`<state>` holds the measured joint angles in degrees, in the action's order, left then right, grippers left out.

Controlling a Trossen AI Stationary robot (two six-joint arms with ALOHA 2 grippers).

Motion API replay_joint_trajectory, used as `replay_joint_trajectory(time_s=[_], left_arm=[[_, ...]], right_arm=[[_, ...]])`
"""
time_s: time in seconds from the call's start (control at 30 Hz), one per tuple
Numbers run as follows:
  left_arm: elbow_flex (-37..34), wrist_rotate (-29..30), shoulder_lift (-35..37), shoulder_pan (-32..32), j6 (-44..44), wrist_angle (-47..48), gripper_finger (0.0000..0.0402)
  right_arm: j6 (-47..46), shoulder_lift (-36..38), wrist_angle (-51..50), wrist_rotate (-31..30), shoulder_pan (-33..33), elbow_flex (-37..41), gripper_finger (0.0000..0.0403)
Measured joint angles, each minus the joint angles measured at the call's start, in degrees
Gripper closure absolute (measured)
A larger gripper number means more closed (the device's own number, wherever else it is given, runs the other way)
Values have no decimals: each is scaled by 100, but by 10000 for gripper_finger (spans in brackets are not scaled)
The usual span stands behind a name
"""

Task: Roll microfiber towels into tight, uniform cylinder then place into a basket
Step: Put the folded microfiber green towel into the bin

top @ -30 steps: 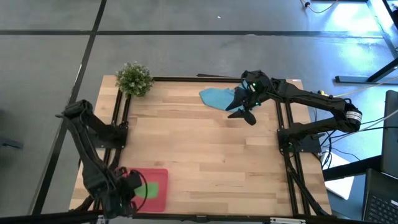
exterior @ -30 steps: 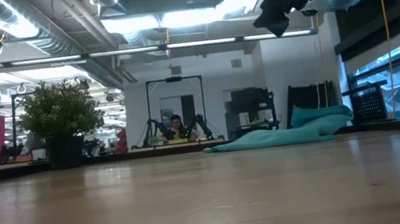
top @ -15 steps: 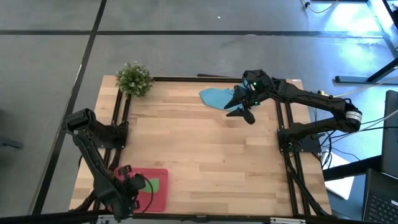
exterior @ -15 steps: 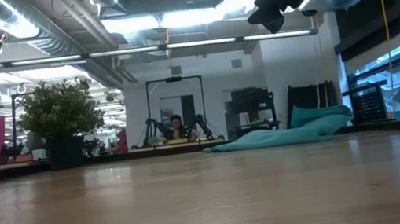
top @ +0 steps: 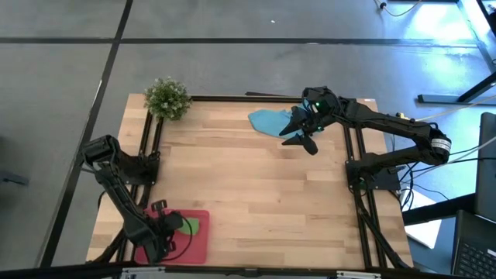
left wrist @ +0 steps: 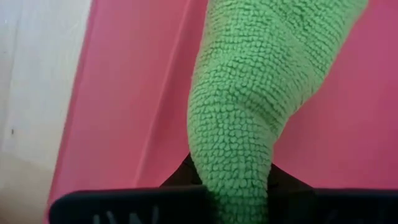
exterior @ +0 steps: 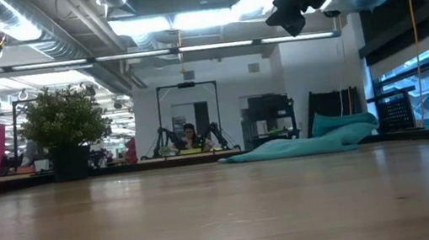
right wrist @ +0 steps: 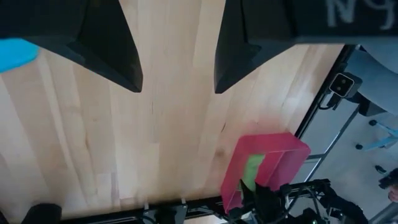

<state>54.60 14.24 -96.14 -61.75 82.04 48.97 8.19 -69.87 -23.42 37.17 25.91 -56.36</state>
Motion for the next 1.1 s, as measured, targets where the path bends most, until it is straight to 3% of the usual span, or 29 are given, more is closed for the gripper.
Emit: replay_joint_trajectory(time_s=[0.27,0.73,1.1], left_arm=[[-49,-12,2,2,-11,0,375],[-51,-298,2,2,-2,7,298],[-53,-304,2,2,0,42,292]], right_arm=[[-61,0,-9,-2,0,0,202],[-63,0,-9,-2,2,0,202],[-40,0,-9,-6,0,0,202]])
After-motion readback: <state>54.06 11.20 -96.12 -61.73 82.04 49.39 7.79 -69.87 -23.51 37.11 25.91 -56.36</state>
